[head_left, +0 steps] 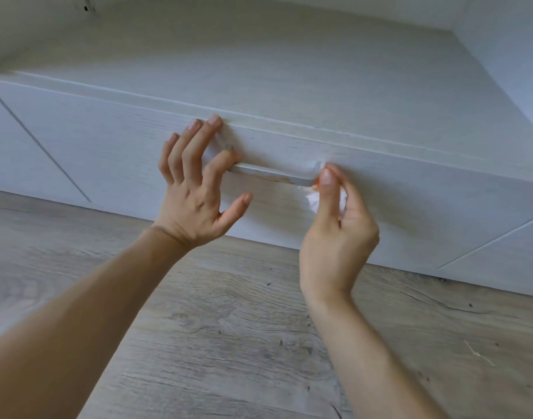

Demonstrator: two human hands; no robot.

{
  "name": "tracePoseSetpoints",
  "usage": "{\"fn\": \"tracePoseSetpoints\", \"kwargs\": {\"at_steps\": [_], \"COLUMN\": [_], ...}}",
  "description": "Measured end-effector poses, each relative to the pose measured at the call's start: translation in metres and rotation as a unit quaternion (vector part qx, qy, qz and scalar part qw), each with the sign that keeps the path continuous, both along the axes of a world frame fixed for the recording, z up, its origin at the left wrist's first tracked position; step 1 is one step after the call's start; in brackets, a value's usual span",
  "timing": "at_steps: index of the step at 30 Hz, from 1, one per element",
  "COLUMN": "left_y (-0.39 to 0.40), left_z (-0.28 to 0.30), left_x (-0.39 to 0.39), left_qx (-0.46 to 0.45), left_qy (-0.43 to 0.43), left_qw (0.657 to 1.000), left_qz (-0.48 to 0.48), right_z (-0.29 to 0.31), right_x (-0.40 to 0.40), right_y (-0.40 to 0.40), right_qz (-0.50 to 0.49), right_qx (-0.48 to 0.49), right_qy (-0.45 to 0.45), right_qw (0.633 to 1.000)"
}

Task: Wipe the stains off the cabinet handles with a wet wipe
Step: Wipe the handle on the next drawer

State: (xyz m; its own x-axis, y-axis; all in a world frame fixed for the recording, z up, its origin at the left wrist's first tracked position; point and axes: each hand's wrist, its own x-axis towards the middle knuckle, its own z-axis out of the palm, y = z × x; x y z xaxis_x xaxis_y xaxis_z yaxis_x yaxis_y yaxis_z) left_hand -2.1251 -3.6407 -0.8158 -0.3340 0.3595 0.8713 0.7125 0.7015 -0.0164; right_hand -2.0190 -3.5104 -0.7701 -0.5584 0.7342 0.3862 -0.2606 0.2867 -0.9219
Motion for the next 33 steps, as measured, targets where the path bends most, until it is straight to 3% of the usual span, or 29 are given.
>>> {"fn": "tracePoseSetpoints", "kwargs": {"at_steps": [6,10,18,33], "left_y": [0.002,0.005,0.008,0.010], "left_z": [-0.001,-0.003,-0.005,-0.005], "left_x": [0.001,-0.001,-0.003,-0.003], "left_qx": [0.005,0.016,0.029,0.029], "left_qy": [-0.007,-0.004,-0.004,-0.001], "left_qw": [1.000,1.000,1.000,1.000], "left_qz": [0.005,0.006,0.001,-0.004], "right_z": [-0.003,0.000,0.006,0.000], "right_x": [0.008,0.006,-0.003,0.005], "right_y": [-0.003,0.008,0.009,0.014], "right_qz": [0.035,0.033,0.019,0.039], "right_qx": [0.054,-0.020,-0.062,-0.005], "right_qy": [-0.028,-0.007,0.009,-0.012], "right_qw": [0.998,0.999,0.998,0.999]}}
